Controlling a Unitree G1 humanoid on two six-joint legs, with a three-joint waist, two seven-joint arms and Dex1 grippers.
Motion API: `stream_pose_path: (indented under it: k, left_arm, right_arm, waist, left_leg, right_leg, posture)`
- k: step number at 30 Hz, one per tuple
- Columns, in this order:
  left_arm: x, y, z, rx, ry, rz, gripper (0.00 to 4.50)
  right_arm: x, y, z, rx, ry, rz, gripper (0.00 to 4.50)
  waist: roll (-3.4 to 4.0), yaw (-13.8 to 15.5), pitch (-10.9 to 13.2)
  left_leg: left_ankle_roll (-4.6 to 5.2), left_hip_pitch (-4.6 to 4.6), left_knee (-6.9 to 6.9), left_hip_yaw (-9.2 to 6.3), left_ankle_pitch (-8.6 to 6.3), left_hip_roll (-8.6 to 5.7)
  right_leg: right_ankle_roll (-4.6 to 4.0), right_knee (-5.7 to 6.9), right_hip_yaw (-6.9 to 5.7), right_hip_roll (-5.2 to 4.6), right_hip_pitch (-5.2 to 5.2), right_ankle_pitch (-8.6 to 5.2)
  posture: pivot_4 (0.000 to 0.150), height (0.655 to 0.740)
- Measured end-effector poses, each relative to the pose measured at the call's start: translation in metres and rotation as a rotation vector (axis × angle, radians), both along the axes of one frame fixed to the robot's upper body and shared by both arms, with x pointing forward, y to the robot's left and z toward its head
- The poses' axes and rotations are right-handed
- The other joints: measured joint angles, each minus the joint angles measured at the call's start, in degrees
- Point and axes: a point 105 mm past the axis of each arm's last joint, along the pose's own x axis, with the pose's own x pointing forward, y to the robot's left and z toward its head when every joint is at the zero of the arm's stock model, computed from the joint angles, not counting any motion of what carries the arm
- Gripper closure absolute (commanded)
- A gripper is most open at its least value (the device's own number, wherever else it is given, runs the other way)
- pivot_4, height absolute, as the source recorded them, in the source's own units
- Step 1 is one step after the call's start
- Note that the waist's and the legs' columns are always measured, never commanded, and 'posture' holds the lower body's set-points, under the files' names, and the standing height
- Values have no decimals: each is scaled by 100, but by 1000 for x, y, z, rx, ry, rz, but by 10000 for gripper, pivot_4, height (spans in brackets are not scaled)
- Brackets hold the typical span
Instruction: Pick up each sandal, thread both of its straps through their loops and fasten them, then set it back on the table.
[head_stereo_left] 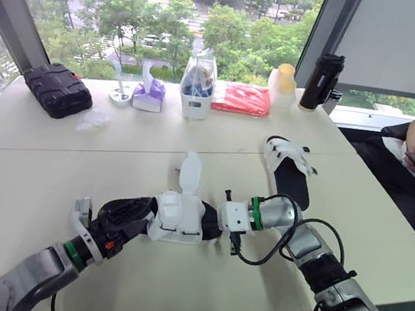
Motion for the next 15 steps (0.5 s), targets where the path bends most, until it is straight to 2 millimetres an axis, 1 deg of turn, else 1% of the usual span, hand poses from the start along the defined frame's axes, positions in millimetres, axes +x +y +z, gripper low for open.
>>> stream_pose_path:
  k: [3,6,12,15]
  left_arm:
    - [-8,0,-2,7,2,-19,242]
    - [-9,-1,-3,3,5,-24,242]
    - [-8,-1,-2,9,3,-26,242]
    - [-1,-4,-1,-1,0,-28,242]
  right_arm:
    - [0,0,0,0,1,-2,45000]
    - [1,-1,0,1,1,-5,45000]
    - [1,-1,0,1,1,-6,45000]
    - [1,-1,0,1,1,-7,45000]
  waist:
    - [0,-2,0]
    - [-1,1,0]
    - [-1,2,0]
    - [-1,9,0]
  left_leg:
    - [0,-1,0,0,0,0]
    - [0,-1,0,-1,0,1]
    - [0,-2,0,-2,0,1]
    - [0,-2,0,-4,0,1]
  right_leg:
    - [-15,1,-1,0,-1,-10]
    - [-14,1,-2,0,0,-10]
    - [-13,1,-2,0,-1,-11]
    - [-13,2,-4,0,0,-11]
  posture:
    - [1500,7400]
    - [1500,7400]
    - [1500,7400]
    - [1500,7400]
